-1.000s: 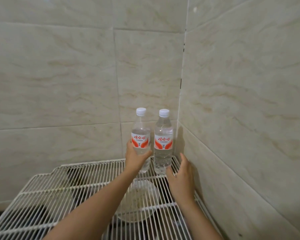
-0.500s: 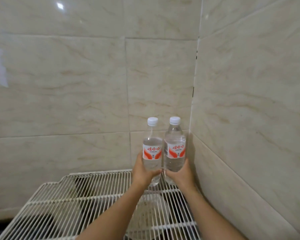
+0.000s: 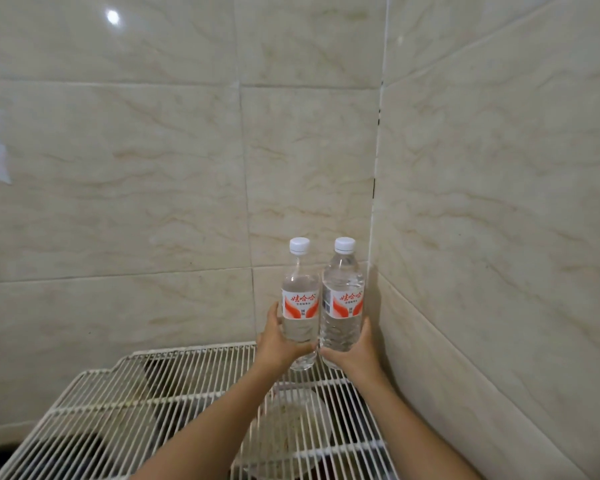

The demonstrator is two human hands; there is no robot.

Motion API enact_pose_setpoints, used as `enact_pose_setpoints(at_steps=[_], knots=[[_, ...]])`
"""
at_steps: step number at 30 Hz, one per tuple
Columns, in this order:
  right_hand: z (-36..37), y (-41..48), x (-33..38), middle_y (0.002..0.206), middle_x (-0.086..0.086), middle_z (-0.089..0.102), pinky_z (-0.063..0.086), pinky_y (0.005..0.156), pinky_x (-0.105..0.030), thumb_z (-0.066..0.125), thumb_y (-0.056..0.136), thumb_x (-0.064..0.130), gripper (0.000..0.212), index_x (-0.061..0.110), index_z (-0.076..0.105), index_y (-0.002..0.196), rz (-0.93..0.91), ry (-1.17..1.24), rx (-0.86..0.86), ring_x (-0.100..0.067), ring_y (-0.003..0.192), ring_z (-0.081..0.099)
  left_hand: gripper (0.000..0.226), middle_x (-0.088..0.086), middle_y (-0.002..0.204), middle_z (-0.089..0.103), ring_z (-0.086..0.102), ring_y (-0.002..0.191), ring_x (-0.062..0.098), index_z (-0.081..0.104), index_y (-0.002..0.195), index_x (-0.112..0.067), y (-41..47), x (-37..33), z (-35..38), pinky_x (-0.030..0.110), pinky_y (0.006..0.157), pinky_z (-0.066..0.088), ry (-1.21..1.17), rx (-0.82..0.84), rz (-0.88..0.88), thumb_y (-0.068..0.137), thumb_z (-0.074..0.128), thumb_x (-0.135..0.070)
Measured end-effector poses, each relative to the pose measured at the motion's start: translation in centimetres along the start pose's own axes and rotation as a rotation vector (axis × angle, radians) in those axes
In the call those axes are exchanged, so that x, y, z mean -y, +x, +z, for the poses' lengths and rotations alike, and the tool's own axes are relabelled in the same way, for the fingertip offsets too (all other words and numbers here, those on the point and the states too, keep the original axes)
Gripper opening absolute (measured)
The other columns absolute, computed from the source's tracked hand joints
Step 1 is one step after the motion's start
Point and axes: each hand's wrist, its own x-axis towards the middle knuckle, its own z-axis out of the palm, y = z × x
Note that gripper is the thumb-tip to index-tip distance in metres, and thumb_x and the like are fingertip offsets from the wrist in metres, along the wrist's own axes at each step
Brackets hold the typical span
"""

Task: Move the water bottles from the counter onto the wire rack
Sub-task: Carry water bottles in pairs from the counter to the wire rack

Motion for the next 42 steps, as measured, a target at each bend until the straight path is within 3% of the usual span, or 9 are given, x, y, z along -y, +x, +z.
enact_pose_setpoints(at_steps=[3,7,12,17,21,32,34,37,42], knots=[[0.5,-1.9,1.2,0.15,-0.018,0.026,0.027,0.111,-0.044,0.079,0.068,0.023,0.099,0.009,0.017,0.144,-0.112,-0.184,-0.304,-0.032,0.139,0.023,0.112,0.008,0.15,0.031,0.029,0.138,0.031,0.008,0.146,-0.025,-1.0,0.6,-3.3,0.051,0.111,0.031,0.182,0.008,-0.033,0.062,0.082,-0.021],[3.1,-4.0,3.0,0.128,-0.024,0.045,0.047,0.089,-0.051,0.078,0.063,0.024,0.073,0.01,0.039,0.123,-0.69,-0.527,-0.476,-0.033,0.118,0.039,0.091,0.012,0.15,0.031,0.031,0.137,0.032,0.016,0.145,-0.016,-3.2,1.4,-9.7,0.046,0.111,0.032,0.315,-0.064,-0.034,0.075,0.073,-0.02],[10.2,-7.5,5.1,0.12,-0.013,0.036,0.052,0.084,-0.045,0.081,0.055,0.026,0.065,0.013,0.046,0.108,-1.012,-0.56,-0.204,-0.028,0.111,0.037,0.065,0.018,0.145,0.037,0.038,0.132,0.032,0.03,0.139,-0.006,-8.4,3.1,-19.4,0.04,0.108,0.032,0.401,-0.27,-0.069,0.084,0.063,-0.016],[18.7,-14.2,7.3,0.108,-0.021,0.063,0.054,0.078,-0.044,0.085,0.047,0.027,0.063,0.014,0.055,0.101,-1.112,-0.558,0.149,-0.032,0.106,0.052,0.057,0.015,0.142,0.043,0.039,0.131,0.031,0.037,0.137,-0.007,-17.8,5.9,-29.2,0.04,0.107,0.034,0.523,-0.5,-0.184,0.086,0.06,-0.02],[23.0,-21.6,10.0,0.102,-0.021,0.067,0.056,0.073,-0.044,0.084,0.045,0.029,0.051,0.012,0.068,0.09,-1.093,-0.586,0.365,-0.036,0.09,0.068,0.053,0.015,0.134,0.051,0.046,0.123,0.033,0.044,0.132,-0.008,-26.9,8.2,-35.1,0.041,0.103,0.039,0.562,-0.694,-0.281,0.084,0.061,-0.021],[30.9,-43.6,16.7,0.097,-0.017,0.068,0.056,0.063,-0.041,0.086,0.042,0.028,0.049,0.014,0.067,0.085,-1.308,-0.52,0.637,-0.033,0.085,0.069,0.044,0.016,0.13,0.055,0.05,0.118,0.034,0.051,0.126,-0.006,-53.1,10.4,-47.8,0.042,0.099,0.041,0.566,-1.099,-0.423,0.084,0.06,-0.017],[32.3,-49.0,17.6,0.108,-0.021,0.065,0.054,0.072,-0.045,0.083,0.051,0.026,0.047,0.011,0.067,0.093,-1.314,-0.481,0.693,-0.036,0.097,0.065,0.045,0.016,0.131,0.054,0.047,0.121,0.035,0.05,0.126,-0.006,-59.0,10.4,-49.9,0.044,0.101,0.039,0.591,-1.16,-0.445,0.084,0.06,-0.016],[34.0,-57.4,19.1,0.141,-0.02,0.039,0.035,0.102,-0.044,0.062,0.08,0.028,0.048,0.01,0.053,0.124,-1.33,-0.458,0.845,-0.032,0.132,0.036,0.045,0.016,0.134,0.052,0.044,0.124,0.035,0.049,0.128,-0.006,-68.1,10.2,-52.7,0.045,0.104,0.036,0.636,-1.228,-0.521,0.085,0.058,-0.017],[37.4,-69.4,22.3,0.148,-0.013,0.028,0.028,0.107,-0.041,0.052,0.087,0.033,0.048,0.015,0.045,0.131,-1.384,-0.401,0.97,-0.027,0.137,0.024,0.043,0.018,0.132,0.053,0.045,0.123,0.037,0.051,0.126,-0.004,-81.2,9.8,-55.8,0.045,0.104,0.036,0.651,-1.388,-0.608,0.085,0.057,-0.016]])
